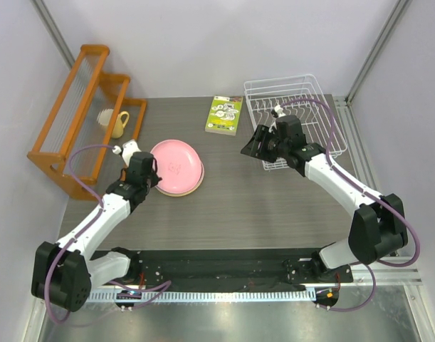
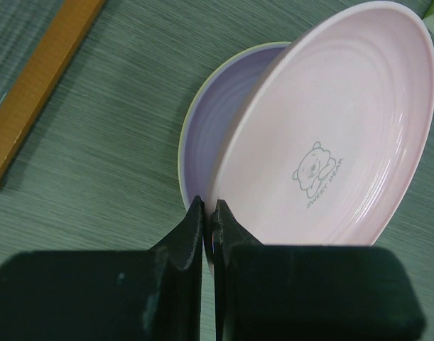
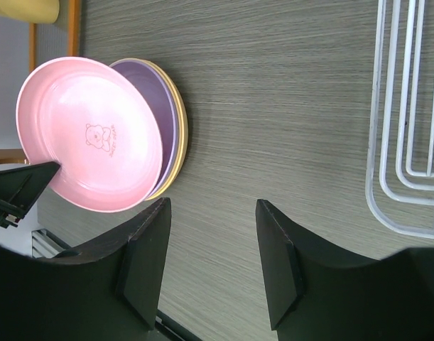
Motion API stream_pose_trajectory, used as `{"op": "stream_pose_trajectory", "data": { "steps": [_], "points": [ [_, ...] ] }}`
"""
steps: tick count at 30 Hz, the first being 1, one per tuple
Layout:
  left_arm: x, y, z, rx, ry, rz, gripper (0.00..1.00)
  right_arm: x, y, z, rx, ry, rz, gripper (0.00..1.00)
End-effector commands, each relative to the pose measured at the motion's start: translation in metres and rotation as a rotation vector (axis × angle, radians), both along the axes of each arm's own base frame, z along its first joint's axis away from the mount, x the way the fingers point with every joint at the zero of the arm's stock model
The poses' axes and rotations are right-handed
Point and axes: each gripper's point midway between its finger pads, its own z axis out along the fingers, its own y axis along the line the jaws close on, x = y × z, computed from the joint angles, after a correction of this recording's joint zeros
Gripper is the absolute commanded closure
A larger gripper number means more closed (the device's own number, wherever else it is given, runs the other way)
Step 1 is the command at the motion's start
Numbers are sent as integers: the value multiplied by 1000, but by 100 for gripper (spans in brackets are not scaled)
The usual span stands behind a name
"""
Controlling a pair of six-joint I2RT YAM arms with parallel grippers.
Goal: Unload the plates from the dish rack
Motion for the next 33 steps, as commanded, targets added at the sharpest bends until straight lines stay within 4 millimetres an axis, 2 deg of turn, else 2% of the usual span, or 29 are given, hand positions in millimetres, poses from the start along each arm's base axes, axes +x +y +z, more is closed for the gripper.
{"op": "stream_pose_trajectory", "data": {
  "steps": [1,5,8,9,11,12,14,19,20,21,23,25,27,28,33],
  "points": [
    [4,7,4,-3,-24,50,100,7,2,17,11,-50,5,44],
    [1,10,-1,5,-2,68,93,7,2,16,9,-48,10,44],
    [0,11,-4,6,1,70,84,7,3,17,12,-49,12,44],
    [0,10,-5,5,1,66,74,6,3,15,11,-42,13,44],
    [0,9,-5,5,3,64,62,6,3,15,10,-45,12,44],
    [1,9,-5,2,2,61,50,6,3,15,10,-45,12,44],
    [1,9,-3,1,-1,59,34,6,3,16,10,-46,12,44],
    [4,6,11,-5,-24,38,18,9,-5,13,-29,-56,-10,44],
    [7,4,17,-2,-38,25,5,9,-8,12,-48,-61,-13,44],
    [8,2,23,-5,-51,12,1,9,-11,15,-62,-74,-19,42],
    [13,-1,38,-2,-78,-14,1,11,-26,14,-140,-106,-55,40],
    [17,-5,49,-1,-95,-42,1,12,-38,22,-188,-147,-85,23],
    [22,-11,63,-3,-117,-77,0,15,-58,25,-281,-185,-139,13],
    [27,-14,70,-6,-134,-97,1,14,-64,30,-301,-207,-154,2],
    [38,-30,88,-15,-183,-171,1,13,-99,42,-446,-280,-246,0]
  ]
}}
